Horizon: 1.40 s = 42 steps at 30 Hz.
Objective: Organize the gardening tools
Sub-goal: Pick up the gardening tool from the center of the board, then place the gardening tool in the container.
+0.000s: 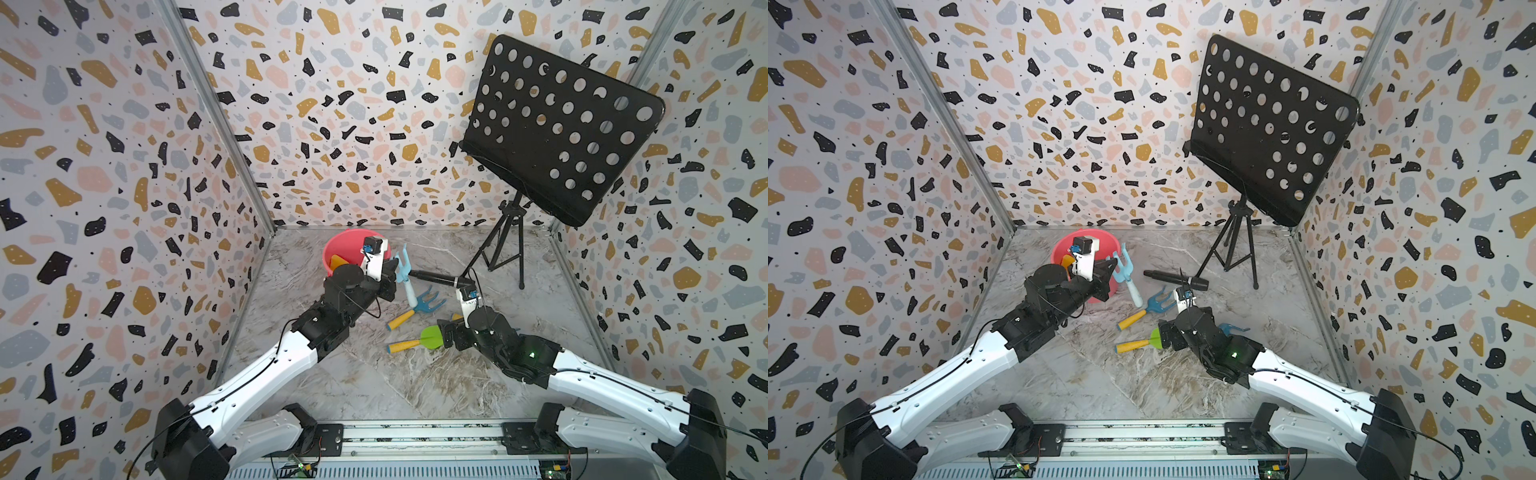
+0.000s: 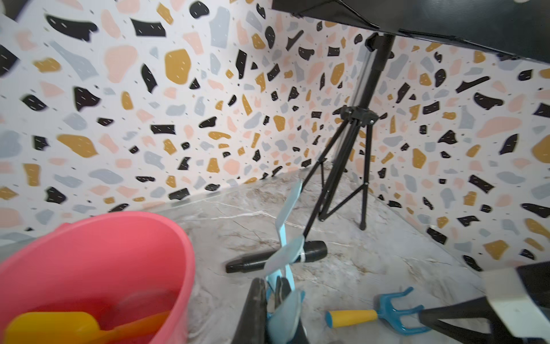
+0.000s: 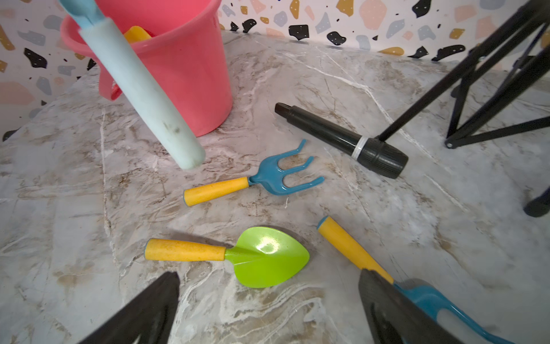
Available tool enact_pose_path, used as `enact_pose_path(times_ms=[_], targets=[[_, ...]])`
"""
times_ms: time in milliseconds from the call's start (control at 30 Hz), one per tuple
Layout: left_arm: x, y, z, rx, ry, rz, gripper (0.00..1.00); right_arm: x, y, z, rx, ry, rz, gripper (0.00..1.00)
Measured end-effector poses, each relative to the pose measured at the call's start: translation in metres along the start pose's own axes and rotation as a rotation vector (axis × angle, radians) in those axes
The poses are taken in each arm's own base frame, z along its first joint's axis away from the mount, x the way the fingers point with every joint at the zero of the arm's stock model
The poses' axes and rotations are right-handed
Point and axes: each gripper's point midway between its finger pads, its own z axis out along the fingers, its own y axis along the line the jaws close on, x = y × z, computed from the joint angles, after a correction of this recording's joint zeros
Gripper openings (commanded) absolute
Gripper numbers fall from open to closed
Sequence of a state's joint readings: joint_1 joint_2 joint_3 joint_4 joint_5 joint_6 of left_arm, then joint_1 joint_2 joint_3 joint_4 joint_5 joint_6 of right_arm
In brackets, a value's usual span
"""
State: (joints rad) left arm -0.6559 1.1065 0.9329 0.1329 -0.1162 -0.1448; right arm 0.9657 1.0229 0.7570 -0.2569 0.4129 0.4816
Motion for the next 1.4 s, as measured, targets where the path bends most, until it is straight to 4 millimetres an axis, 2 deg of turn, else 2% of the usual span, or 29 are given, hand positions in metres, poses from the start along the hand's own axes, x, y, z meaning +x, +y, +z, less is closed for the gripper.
enact_pose_path(times_ms=[300,433,533,800,1100,1400], targets=[[-0.059,0.066,-0.009,-0.251,-0.119,0.129,0.00,0.008,-0.021,-0.002,0.098,0.033,0.035,1.00],[-0.069,0.089,-0.003,-0.332,-0.138,0.166,0.00,0.009,-0.028,-0.003,0.131,0.035,0.048,1.00],[-0.062,0.105,0.010,-0.377,-0.112,0.191,0.00,0.010,-0.033,-0.003,0.158,0.038,0.056,1.00],[-0.021,0.133,0.043,-0.427,0.000,0.220,0.00,0.010,-0.045,-0.006,0.215,0.047,0.072,1.00],[-0.002,0.145,0.061,-0.443,0.010,0.192,0.00,0.015,-0.055,-0.007,0.262,0.067,0.087,1.00],[0.043,0.153,0.077,-0.455,0.090,0.154,0.00,0.023,-0.072,-0.009,0.330,0.096,0.115,1.00]])
